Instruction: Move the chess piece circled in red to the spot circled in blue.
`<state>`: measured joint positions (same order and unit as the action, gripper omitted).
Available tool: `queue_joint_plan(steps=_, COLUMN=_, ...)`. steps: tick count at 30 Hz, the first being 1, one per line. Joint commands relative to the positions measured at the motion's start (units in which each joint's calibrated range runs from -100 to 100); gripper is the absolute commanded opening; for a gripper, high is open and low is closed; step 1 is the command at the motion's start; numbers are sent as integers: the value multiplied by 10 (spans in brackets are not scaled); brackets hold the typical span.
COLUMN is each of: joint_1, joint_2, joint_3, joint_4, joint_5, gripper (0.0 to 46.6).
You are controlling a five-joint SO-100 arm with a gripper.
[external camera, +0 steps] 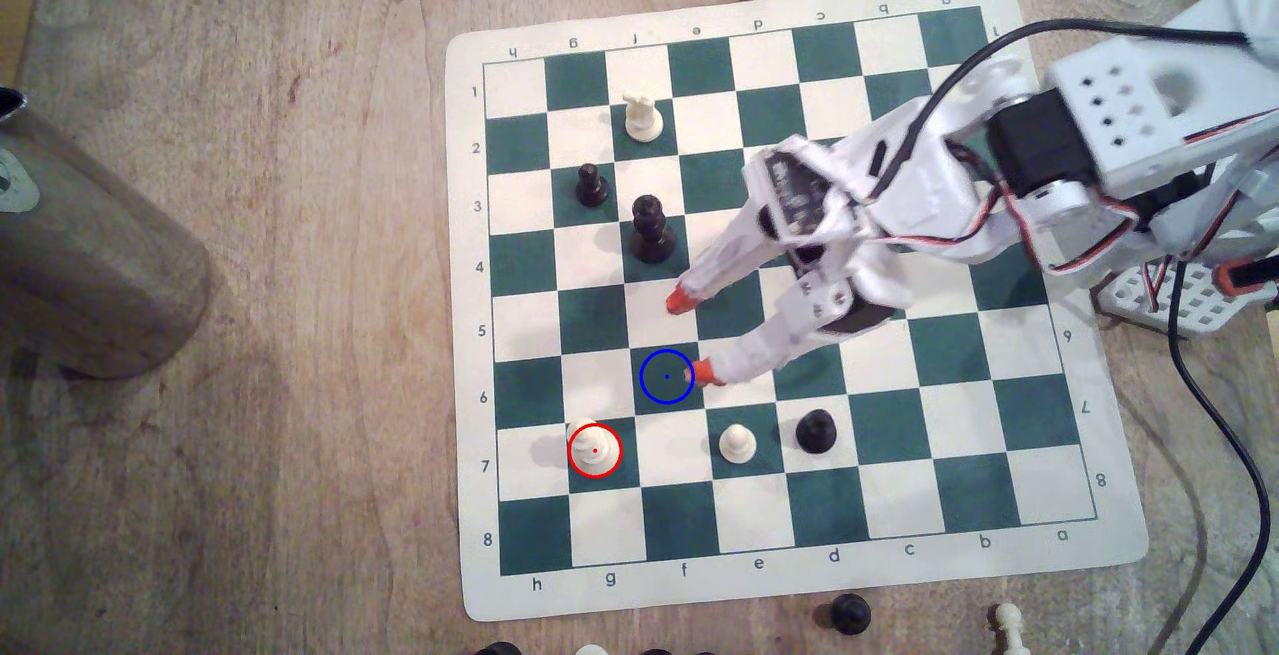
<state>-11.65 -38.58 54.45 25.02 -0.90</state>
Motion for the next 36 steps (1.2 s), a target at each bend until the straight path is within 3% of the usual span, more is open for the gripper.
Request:
queue_joint_plan(steps=1, joint_1=-4, joint_2=100, joint_3=-114, joint_4=-10, joint_5=2, gripper=145)
queue_joint_plan(steps=18, joint_1=-11, joint_2=273, joint_3=-256, joint_4=56, joint_5=-2, gripper=143)
queue_joint_plan(steps=23, joint_1=-16, joint_2=315, joint_3=-286, joint_4=50, joint_5=-12, gripper=180)
queue_joint_plan(steps=36, joint_1=-12, joint_2=382, joint_3=-328, joint_4=-4, joint_5=-11, gripper=140)
